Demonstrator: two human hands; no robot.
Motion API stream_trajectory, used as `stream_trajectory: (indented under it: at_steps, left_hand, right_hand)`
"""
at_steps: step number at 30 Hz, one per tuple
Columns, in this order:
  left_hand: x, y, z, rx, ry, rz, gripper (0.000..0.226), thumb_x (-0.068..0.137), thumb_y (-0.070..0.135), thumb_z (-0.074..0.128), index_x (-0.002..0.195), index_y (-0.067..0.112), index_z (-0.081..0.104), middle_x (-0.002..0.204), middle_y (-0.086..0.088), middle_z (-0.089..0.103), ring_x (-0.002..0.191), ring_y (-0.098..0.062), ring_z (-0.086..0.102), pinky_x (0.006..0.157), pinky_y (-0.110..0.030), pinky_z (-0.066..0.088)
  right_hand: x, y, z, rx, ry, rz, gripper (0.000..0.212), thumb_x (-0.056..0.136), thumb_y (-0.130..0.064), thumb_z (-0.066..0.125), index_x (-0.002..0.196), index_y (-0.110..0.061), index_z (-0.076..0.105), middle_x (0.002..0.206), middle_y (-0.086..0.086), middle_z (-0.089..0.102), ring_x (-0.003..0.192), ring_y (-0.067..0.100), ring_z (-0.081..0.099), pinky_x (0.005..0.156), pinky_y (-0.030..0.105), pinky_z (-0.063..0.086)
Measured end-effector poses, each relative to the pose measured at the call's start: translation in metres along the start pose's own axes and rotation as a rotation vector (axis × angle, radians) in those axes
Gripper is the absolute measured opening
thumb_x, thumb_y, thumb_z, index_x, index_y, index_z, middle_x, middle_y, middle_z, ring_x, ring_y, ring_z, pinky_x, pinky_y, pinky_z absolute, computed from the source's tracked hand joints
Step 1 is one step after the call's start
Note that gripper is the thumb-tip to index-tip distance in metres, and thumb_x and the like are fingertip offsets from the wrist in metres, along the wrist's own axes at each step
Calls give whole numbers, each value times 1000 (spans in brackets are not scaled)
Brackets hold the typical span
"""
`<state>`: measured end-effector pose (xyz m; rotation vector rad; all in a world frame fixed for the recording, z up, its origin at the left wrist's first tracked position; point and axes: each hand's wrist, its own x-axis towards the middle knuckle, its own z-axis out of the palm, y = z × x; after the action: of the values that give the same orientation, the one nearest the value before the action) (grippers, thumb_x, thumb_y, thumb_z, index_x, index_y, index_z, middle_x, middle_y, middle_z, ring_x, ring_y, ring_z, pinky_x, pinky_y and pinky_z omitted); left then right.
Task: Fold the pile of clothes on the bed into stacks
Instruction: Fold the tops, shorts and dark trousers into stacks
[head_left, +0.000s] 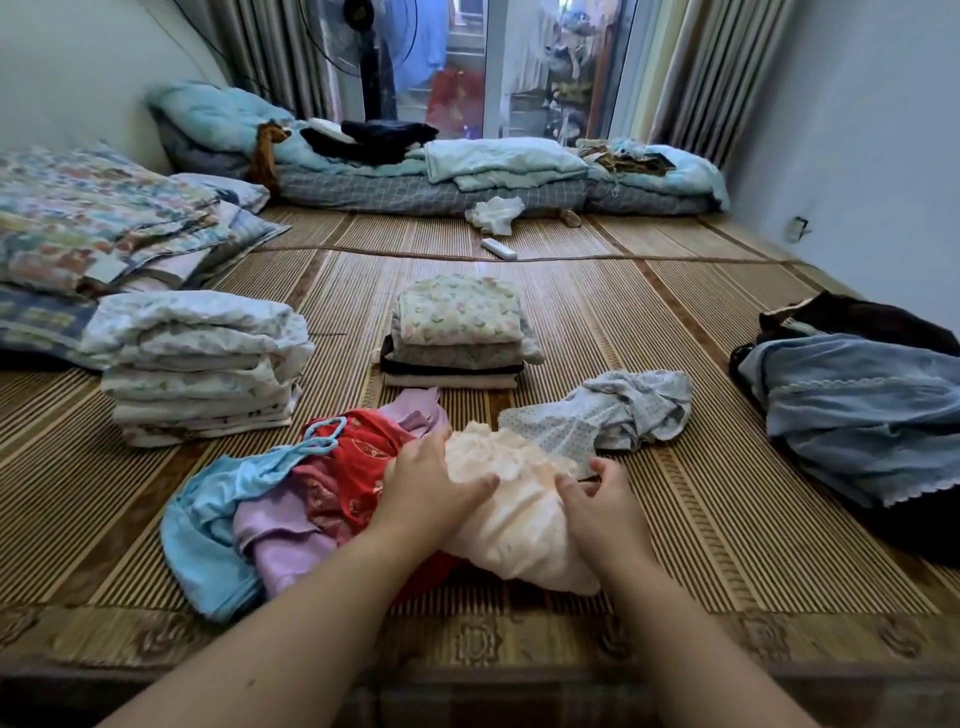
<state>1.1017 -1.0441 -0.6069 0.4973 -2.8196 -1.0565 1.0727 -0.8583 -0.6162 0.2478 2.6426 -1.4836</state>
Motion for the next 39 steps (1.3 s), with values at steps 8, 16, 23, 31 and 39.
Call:
stream_trajectory:
  at_steps: [8, 16, 23, 31, 39]
  left_hand:
    - [15, -13, 15, 122, -28, -187, 85, 68, 58, 72, 141, 27, 39, 131, -13, 49, 121, -32, 50, 102, -34, 41]
    - [11, -5, -10, -404, -261, -314, 25, 67, 25, 81, 84, 11, 70, 69, 2, 74, 63, -9, 70, 56, -20, 55]
    - [-21, 8, -30, -771, -255, -68, 60, 51, 23, 79, 108, 9, 66, 103, -11, 74, 100, -28, 69, 92, -50, 53]
    - [35, 35, -98, -1167, -295, -37, 53, 65, 12, 71, 115, 2, 57, 98, -22, 71, 83, -35, 70, 68, -41, 58]
    - [192, 69, -147, -853, -92, -72, 35, 92, 35, 61, 109, 4, 57, 103, -21, 71, 85, -34, 70, 70, -50, 59]
  right_hand:
    - [10, 12, 6, -177, -158, 126, 61, 69, -50, 79, 115, -14, 59, 94, -4, 64, 82, 13, 60, 58, 25, 42]
    - [-1, -2, -12, 400, -290, 3, 18, 79, -8, 72, 95, -16, 69, 84, 6, 75, 76, 27, 73, 72, 54, 59]
    - [-13, -19, -39, 841, -444, -107, 32, 66, -4, 69, 97, -14, 71, 100, 20, 72, 88, 40, 71, 62, 40, 59]
    - [31, -107, -50, 745, -413, -245, 44, 60, -21, 75, 103, -19, 63, 99, 14, 74, 86, 34, 72, 65, 41, 59]
    - [173, -216, -5, 484, -215, -345, 27, 83, -25, 73, 103, -21, 55, 99, 9, 70, 83, 28, 72, 74, 51, 60]
